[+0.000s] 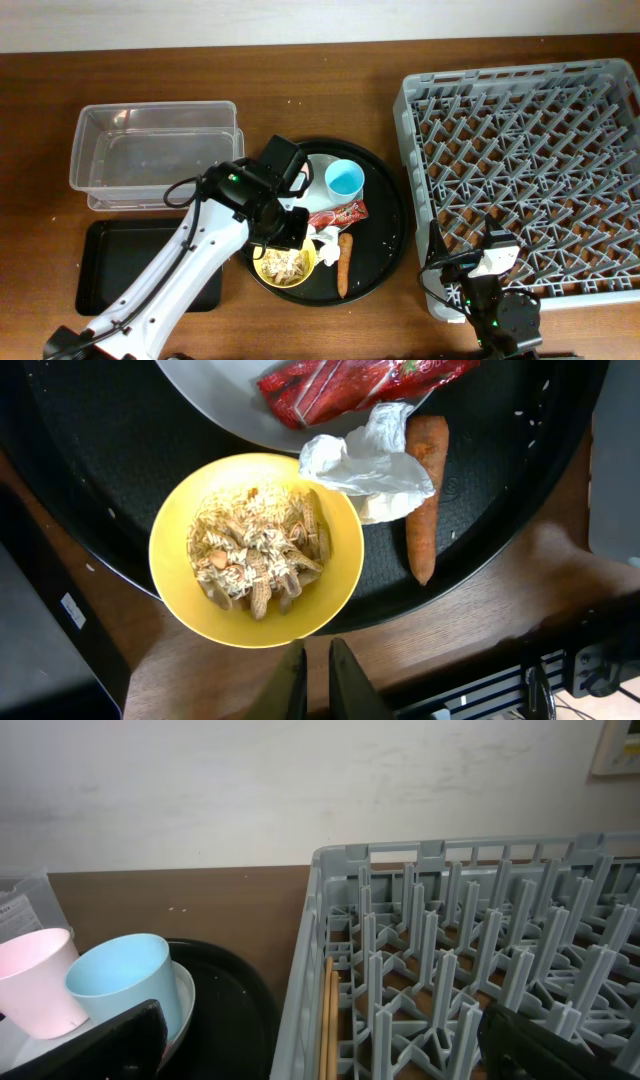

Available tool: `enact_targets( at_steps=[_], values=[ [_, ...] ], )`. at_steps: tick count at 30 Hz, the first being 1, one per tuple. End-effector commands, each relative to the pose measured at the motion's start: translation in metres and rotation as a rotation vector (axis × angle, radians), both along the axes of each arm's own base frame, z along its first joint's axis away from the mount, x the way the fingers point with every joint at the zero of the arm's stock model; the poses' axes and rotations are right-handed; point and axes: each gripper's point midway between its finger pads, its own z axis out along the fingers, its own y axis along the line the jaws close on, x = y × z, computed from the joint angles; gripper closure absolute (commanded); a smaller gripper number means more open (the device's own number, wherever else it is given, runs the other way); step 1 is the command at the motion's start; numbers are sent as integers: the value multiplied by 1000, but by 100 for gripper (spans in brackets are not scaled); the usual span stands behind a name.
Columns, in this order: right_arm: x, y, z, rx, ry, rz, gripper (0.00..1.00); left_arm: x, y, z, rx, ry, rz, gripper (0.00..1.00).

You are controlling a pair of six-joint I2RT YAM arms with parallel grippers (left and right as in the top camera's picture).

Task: Sort waste into correct bins and load items into the dishwasher rack
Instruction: 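Reach the left gripper over the round tray toward the carrot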

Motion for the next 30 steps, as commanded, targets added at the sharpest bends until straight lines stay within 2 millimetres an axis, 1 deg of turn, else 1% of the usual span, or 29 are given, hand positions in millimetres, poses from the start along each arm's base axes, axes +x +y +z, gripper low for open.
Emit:
enact_targets(
  at_steps=[1,4,5,6,8,9,10,12,16,21,25,30],
  values=[
    [0,-1,-3,-8,5,-3,2,3,-1,4,1,-15,8,90],
    [0,-1,-3,-8,5,-4,2,0,-4,3,1,-9,20,90],
    [0,-1,-3,-8,5,-3,2,0,-7,4,-2,-14,11,88],
    [0,-1,-3,-8,5,-4,2,1,-9,4,-6,-21,8,81],
    [0,-1,-3,-8,5,-4,2,3,-10,4,-12,-29,8,73],
    [0,-1,-3,-8,5,-4,2,3,-10,4,-12,-29,8,63],
    [0,-1,-3,-8,5,-4,2,3,-10,4,-12,-29,8,56],
    [0,-1,-3,-8,5,-4,2,4,-11,5,-15,-33,8,51],
    [0,-1,-3,-8,5,-4,2,12,-16,7,-43,-51,80,49],
    [0,-1,-3,-8,5,-3,2,13,-18,3,-38,-47,84,49],
    [0,-1,-3,-8,5,-4,2,17,-20,-5,-29,-33,83,49],
    [0,-1,-3,-8,5,-4,2,18,-22,-25,6,16,83,49]
  ],
)
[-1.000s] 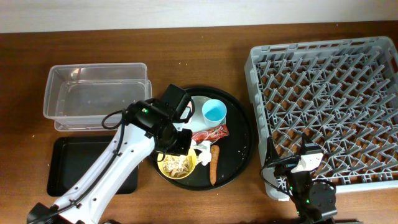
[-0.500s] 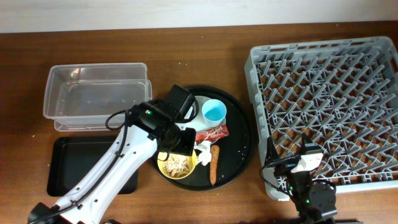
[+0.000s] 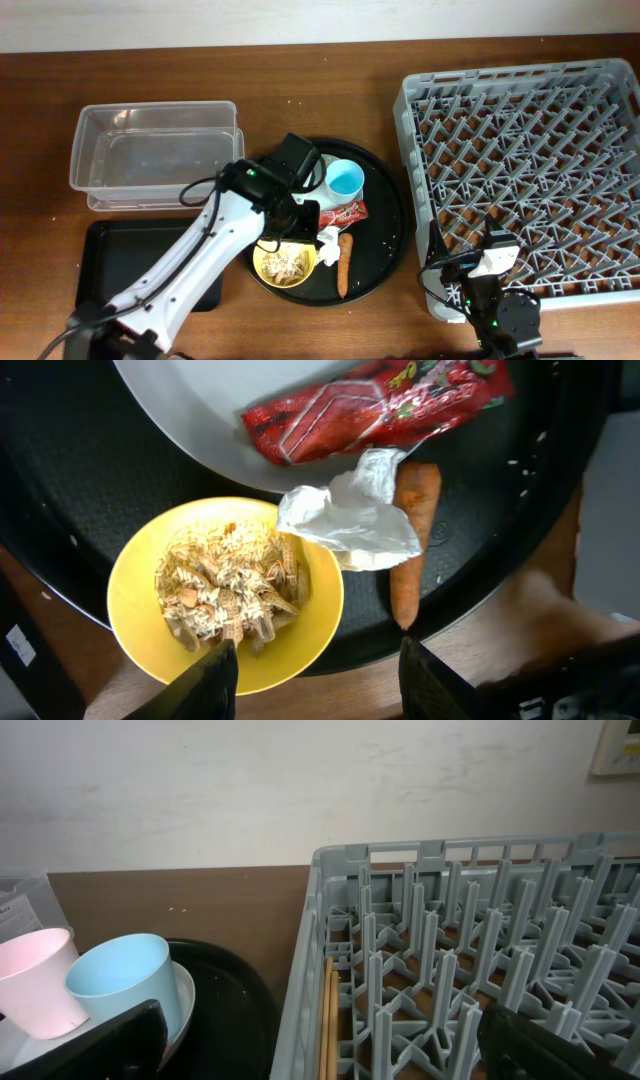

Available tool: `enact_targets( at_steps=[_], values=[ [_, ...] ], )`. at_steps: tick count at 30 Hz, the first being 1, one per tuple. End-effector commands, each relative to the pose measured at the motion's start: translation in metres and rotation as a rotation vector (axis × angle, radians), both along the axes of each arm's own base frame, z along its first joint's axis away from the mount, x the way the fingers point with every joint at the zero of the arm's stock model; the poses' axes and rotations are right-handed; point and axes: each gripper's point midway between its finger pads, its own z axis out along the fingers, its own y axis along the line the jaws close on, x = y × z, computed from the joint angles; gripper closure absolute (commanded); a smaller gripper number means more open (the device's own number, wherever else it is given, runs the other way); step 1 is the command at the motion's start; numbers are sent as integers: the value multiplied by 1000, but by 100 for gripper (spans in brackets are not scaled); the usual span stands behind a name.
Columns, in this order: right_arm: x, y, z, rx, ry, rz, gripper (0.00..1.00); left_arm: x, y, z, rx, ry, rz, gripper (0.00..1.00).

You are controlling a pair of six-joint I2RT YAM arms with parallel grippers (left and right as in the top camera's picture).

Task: Sort waste into correct bins and load items into the dishwasher rack
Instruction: 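Reach the left gripper over the round tray toward the carrot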

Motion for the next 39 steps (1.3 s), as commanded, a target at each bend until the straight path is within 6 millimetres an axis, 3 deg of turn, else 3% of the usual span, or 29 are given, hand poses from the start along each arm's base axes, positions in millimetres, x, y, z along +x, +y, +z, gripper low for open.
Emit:
enact_targets(
  at_steps=[1,6,9,15,19,26,30,32,39],
  values=[
    [0,-1,-3,-8,5,-3,2,3,-3,-11,24,26,8,49],
    [0,-1,-3,-8,5,-3,2,-8,-4,-30,74,99,-17,49],
    [0,-1,-3,-8,5,-3,2,-21,-17,-41,98,127,-73,49],
    [0,-1,-3,-8,5,-3,2,-44,-33,-48,133,132,-166,50],
    [0,-1,-3,-8,5,-3,1,-46,-41,-49,127,121,-143,50],
    [0,-1,-3,-8,5,-3,2,-63,-104,-46,26,-8,-253,51],
    [0,-1,-3,-8,5,-3,2,-54,-104,-46,77,-90,-188,51],
    [0,-1,-3,-8,5,-3,2,-51,-106,-49,65,-103,-185,59],
    [0,-1,-3,-8,5,-3,2,-45,-101,-75,67,-150,-126,60]
  ],
)
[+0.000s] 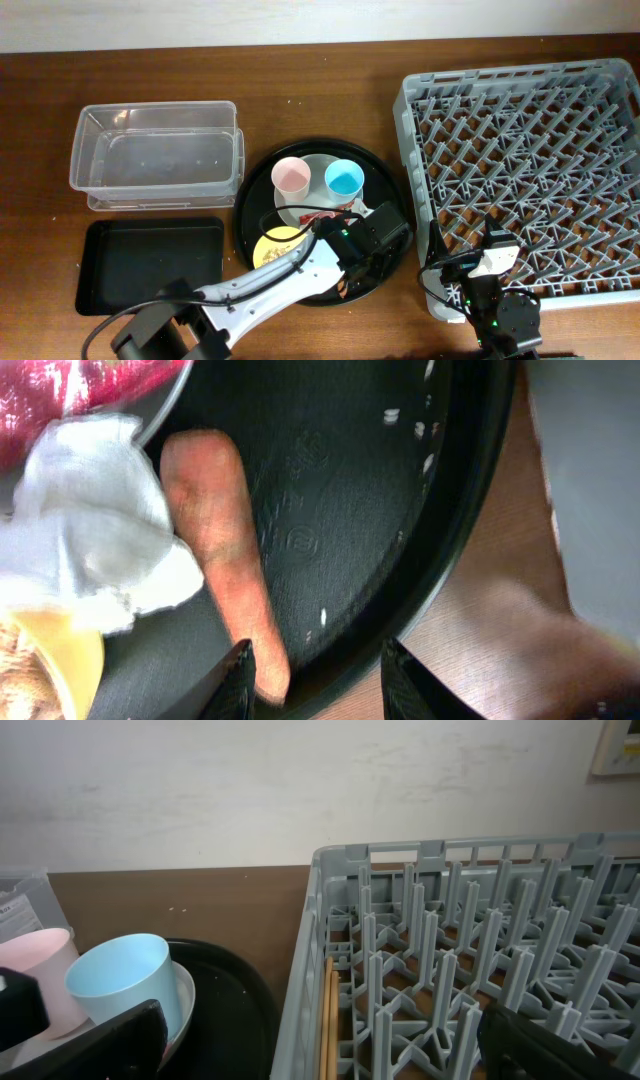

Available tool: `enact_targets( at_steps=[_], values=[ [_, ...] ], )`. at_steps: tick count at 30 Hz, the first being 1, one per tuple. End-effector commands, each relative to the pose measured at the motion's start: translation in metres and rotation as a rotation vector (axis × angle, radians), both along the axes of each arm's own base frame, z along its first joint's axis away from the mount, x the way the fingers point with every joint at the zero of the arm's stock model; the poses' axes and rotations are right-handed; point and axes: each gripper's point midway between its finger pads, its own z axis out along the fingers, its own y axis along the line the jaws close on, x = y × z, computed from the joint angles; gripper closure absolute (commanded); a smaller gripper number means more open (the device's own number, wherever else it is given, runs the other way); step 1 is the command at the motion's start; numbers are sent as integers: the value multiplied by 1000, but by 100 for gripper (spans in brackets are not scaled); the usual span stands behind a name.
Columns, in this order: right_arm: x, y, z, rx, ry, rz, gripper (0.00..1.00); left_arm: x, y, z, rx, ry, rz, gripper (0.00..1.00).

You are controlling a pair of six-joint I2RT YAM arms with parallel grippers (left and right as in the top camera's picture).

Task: Sort waste into correct bins and load items into the dishwasher rack
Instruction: 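Reach the left gripper over the round tray toward the carrot, then grasp the orange carrot with the left gripper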

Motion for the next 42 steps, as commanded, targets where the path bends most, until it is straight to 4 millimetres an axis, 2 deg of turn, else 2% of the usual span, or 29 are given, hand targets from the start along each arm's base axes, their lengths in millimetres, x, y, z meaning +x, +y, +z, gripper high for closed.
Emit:
enact_targets(
  at_steps=[1,7,17,19,25,31,37,42],
  values=[
    [0,-1,-3,-7,5,-4,1,2,8,-16,33,-21,23,60],
    [0,-1,-3,-7,5,-3,2,0,13,-54,108,27,49,60],
    [0,-1,-3,-7,5,-4,2,4,12,-52,97,26,64,60],
    [0,-1,-3,-7,5,-4,2,7,9,-46,88,20,64,60],
    [0,-1,-3,-7,5,-3,2,15,2,-13,16,-29,74,59],
    [0,-1,-3,-7,5,-3,2,13,5,-13,29,-22,74,59],
    [0,-1,-3,-7,5,-3,2,7,15,-24,58,-4,74,59],
    [0,-1,-3,-7,5,-4,2,9,19,-25,74,-20,87,59]
  ],
)
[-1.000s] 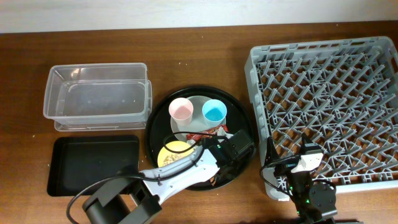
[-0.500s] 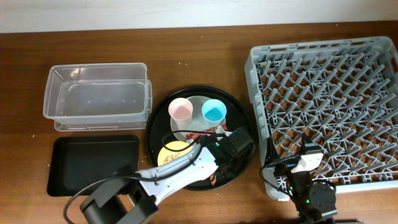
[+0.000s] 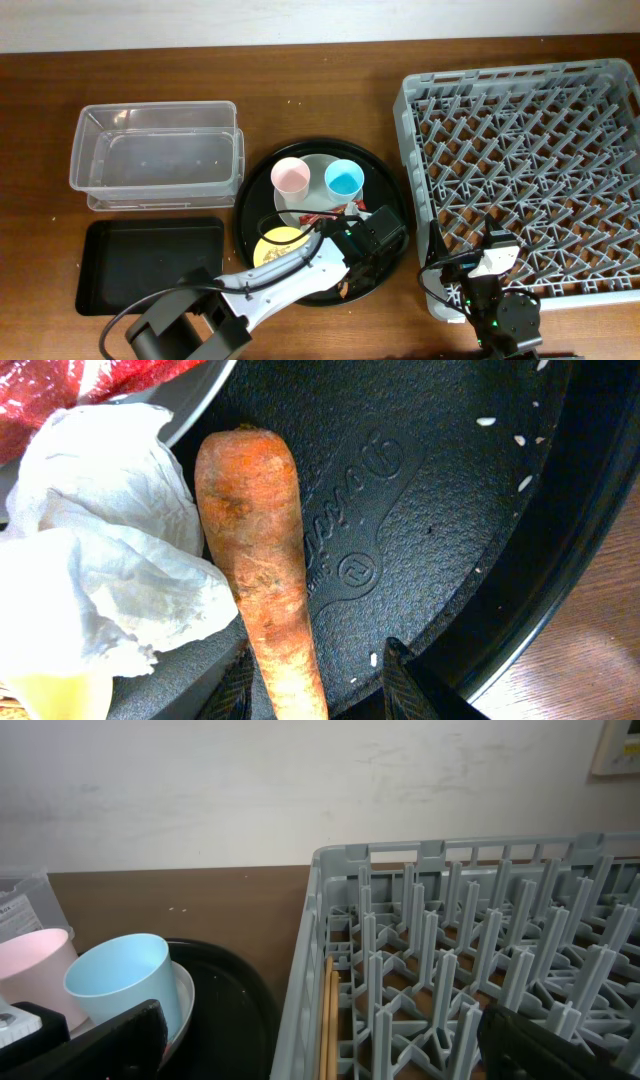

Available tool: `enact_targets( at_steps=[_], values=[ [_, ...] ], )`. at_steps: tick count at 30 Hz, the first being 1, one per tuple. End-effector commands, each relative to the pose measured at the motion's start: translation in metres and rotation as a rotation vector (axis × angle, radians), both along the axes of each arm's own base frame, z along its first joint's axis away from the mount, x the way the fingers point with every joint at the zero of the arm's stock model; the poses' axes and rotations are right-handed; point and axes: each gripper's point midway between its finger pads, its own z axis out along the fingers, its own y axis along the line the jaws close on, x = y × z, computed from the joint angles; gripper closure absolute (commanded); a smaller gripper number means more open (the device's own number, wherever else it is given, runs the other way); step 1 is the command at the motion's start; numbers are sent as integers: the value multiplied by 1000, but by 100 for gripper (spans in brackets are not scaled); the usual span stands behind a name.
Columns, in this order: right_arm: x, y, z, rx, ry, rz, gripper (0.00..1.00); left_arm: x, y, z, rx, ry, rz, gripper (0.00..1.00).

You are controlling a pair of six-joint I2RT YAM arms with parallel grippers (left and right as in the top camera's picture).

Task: Sort waste into correct bins and load items into the dishwasher rack
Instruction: 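Grasp the orange carrot with the left gripper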

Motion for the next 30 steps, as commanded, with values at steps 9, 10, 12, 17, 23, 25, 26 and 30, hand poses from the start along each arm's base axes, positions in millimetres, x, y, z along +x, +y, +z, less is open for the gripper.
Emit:
enact_targets(
  at_steps=[9,10,12,17,23,25,26,30],
  values=[
    [0,-1,-3,-8,5,-3,2,0,8,-16,-22,-18,83,59],
    [0,-1,-3,-8,5,-3,2,0,8,-19,-19,-15,83,59],
    [0,-1,-3,-8,5,-3,2,-1,8,-28,-6,-3,82,59],
    [0,-1,-3,-8,5,-3,2,0,6,-33,-5,2,81,59],
    [0,-1,-3,-8,5,-3,2,0,6,-33,-8,1,81,60],
    [0,-1,-3,-8,5,-3,2,0,5,-33,-10,-1,81,65],
    [0,-1,-3,-8,5,-3,2,0,5,-33,-10,-1,81,71],
    [0,-1,-3,-8,5,-3,2,2,6,-34,-5,-7,82,72]
  ],
)
